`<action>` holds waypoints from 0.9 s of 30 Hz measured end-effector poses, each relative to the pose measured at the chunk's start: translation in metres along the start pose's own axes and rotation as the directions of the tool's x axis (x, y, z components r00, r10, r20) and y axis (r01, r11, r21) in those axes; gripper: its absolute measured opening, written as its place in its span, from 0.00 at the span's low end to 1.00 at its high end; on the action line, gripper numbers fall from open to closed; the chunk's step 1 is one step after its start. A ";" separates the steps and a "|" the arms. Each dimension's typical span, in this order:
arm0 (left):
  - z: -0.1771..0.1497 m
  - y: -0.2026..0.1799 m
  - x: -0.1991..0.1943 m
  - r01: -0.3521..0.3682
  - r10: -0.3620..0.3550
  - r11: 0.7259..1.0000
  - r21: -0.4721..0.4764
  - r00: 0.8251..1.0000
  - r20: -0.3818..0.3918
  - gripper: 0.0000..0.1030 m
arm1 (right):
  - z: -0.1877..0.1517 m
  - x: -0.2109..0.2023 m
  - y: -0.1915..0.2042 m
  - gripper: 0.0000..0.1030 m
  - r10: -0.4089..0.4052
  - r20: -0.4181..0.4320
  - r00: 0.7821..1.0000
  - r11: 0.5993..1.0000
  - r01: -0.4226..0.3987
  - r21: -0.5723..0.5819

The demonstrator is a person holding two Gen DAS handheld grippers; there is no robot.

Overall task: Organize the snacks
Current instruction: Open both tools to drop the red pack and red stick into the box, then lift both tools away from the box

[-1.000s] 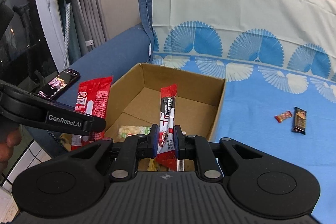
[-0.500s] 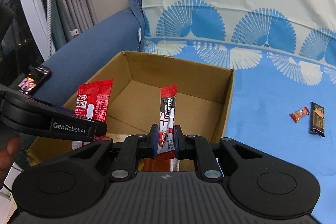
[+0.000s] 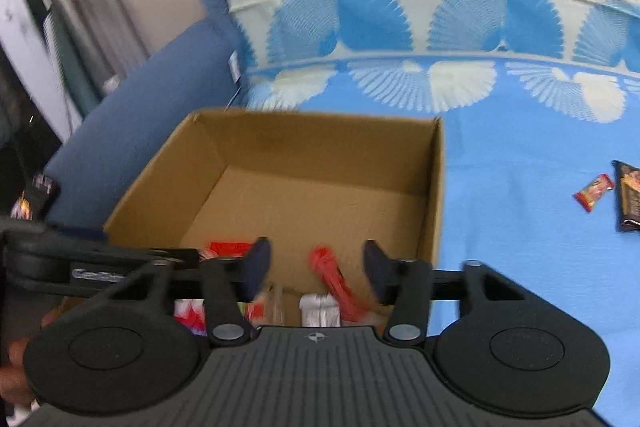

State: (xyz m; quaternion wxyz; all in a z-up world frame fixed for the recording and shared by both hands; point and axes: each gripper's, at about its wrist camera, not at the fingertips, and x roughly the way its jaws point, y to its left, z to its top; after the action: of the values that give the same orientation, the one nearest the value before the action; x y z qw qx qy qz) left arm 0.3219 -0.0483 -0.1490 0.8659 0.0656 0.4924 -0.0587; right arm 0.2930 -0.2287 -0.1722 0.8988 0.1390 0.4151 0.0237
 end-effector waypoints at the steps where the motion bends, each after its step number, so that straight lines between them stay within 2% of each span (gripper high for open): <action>1: -0.001 0.002 -0.002 0.004 -0.004 1.000 -0.003 1.000 -0.009 1.00 | 0.001 -0.004 0.000 0.66 0.001 0.007 1.000 1.000 -0.001 -0.001; 3: -0.009 0.005 -0.011 0.002 -0.002 1.000 -0.009 1.000 -0.021 1.00 | -0.001 -0.014 0.003 0.84 0.004 0.010 1.000 1.000 -0.004 -0.003; 8: -0.048 0.008 -0.044 -0.021 0.020 0.999 -0.027 0.998 -0.055 1.00 | -0.028 -0.051 0.022 0.98 -0.009 -0.037 0.999 0.999 0.007 -0.050; 11: -0.076 0.009 -0.071 -0.010 0.007 0.999 -0.045 0.998 -0.068 1.00 | -0.048 -0.079 0.034 0.99 -0.036 -0.051 0.998 0.996 0.032 -0.080; 15: -0.107 0.010 -0.109 -0.007 0.005 0.999 -0.046 0.999 -0.047 1.00 | -0.071 -0.120 0.048 0.99 -0.044 -0.044 0.998 0.994 0.039 -0.102; 22: -0.151 0.005 -0.165 -0.004 0.004 1.000 -0.027 1.000 0.016 1.00 | -0.105 -0.187 0.059 0.99 -0.059 0.036 0.998 0.993 0.063 -0.103; 27: -0.169 0.000 -0.198 -0.013 0.014 1.000 -0.018 0.997 0.080 1.00 | -0.125 -0.226 0.064 0.99 -0.050 0.105 0.993 0.992 0.062 -0.113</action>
State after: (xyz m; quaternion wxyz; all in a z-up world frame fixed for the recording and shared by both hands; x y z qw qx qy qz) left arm 0.0788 -0.0117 -0.0643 0.8860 0.0592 0.4571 -0.0512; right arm 0.0557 -0.1741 -0.0646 0.9256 0.0757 0.3706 0.0153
